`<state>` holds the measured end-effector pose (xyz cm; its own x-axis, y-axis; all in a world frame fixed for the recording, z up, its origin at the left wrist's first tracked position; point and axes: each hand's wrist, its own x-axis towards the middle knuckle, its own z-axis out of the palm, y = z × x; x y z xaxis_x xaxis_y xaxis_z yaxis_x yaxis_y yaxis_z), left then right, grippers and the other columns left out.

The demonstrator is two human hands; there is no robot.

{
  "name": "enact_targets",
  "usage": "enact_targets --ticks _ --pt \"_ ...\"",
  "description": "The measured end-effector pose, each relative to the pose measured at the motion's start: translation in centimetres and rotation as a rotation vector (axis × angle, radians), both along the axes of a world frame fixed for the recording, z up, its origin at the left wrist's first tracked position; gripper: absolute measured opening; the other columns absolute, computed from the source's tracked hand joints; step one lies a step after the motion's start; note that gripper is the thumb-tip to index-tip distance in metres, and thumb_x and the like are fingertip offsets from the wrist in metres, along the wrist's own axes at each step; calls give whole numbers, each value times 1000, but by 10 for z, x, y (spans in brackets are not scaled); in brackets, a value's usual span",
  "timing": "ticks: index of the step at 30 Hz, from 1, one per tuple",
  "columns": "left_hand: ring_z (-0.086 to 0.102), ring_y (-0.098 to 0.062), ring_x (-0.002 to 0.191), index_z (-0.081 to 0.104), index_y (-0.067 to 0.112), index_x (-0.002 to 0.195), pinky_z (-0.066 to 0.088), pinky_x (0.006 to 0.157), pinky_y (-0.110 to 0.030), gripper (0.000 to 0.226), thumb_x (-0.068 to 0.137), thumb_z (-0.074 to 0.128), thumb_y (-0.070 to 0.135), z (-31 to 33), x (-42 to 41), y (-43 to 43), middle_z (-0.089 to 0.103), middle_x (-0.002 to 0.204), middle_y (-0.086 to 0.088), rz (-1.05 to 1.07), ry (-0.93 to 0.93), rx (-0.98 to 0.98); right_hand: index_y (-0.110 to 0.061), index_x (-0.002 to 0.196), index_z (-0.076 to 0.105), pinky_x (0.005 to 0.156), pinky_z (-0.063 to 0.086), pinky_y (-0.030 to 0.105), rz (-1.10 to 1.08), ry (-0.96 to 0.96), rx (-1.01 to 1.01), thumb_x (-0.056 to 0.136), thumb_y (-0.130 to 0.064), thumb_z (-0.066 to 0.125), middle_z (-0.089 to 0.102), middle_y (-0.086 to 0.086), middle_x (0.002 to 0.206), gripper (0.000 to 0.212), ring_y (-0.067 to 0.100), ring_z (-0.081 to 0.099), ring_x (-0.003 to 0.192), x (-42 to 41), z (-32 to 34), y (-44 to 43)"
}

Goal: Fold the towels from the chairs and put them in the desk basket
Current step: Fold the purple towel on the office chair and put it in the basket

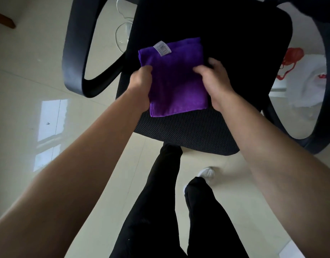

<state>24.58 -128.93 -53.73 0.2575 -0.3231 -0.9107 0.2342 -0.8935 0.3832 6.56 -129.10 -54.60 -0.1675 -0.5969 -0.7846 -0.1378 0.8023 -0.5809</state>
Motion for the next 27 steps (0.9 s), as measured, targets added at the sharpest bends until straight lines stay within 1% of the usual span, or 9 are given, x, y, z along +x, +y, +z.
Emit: enact_targets --ticks 3,5,8,10,13,20,22,25,27 --pt "72 -28 89 62 14 112 59 78 -48 38 75 63 23 3 -3 -1 72 103 -10 11 25 36 -21 111 70 82 60 42 15 -71 54 70 -28 67 76 0 103 42 19 72 93 -7 -1 -1" --pt "71 -29 92 65 14 107 58 83 -49 34 75 63 23 1 -4 -2 73 103 -11 -13 -7 39 -20 104 72 87 59 45 26 -113 70 72 -22 65 76 1 102 34 21 72 96 -9 3 -1" --pt "70 -26 86 66 14 101 58 80 -41 24 79 63 24 0 -7 -1 73 96 -8 -68 -13 20 -22 101 70 94 54 48 15 -194 114 78 -14 61 74 -1 102 25 19 68 101 -17 11 7" --pt "68 -21 78 67 13 96 58 74 -35 17 82 64 22 11 -13 3 71 89 -5 -144 -2 -1 -23 99 67 92 53 45 -8 -264 137 82 -10 58 71 -2 101 23 18 66 101 -28 23 20" --pt "64 -19 81 68 16 90 55 82 -37 8 84 64 19 29 -20 13 69 86 -2 -240 81 -23 -22 99 64 86 52 43 -64 -339 144 84 -7 55 69 0 105 24 20 63 105 -45 46 39" --pt "60 -17 80 63 12 104 50 74 -32 19 91 51 19 104 -68 62 65 87 -2 -399 320 -156 -27 99 64 81 52 39 -227 -381 36 88 -5 51 67 -2 94 27 19 62 91 -111 131 116" --pt "62 -19 87 63 8 114 50 81 -36 29 93 49 21 136 -94 87 67 97 -5 -504 360 -219 -28 102 64 75 52 38 -264 -367 -23 91 -7 52 67 -1 95 28 19 63 88 -138 166 154" --pt "60 -25 110 53 10 134 47 94 -42 53 87 54 35 183 -132 132 63 127 -13 -704 375 -272 -28 112 63 66 53 34 -332 -374 -104 94 -10 52 67 3 98 28 22 64 83 -177 216 224" --pt "60 -24 112 53 14 133 48 92 -40 50 88 53 36 216 -161 164 62 129 -10 -830 401 -305 -28 118 61 62 54 32 -377 -379 -146 95 -13 51 68 4 99 29 21 67 77 -203 246 280"
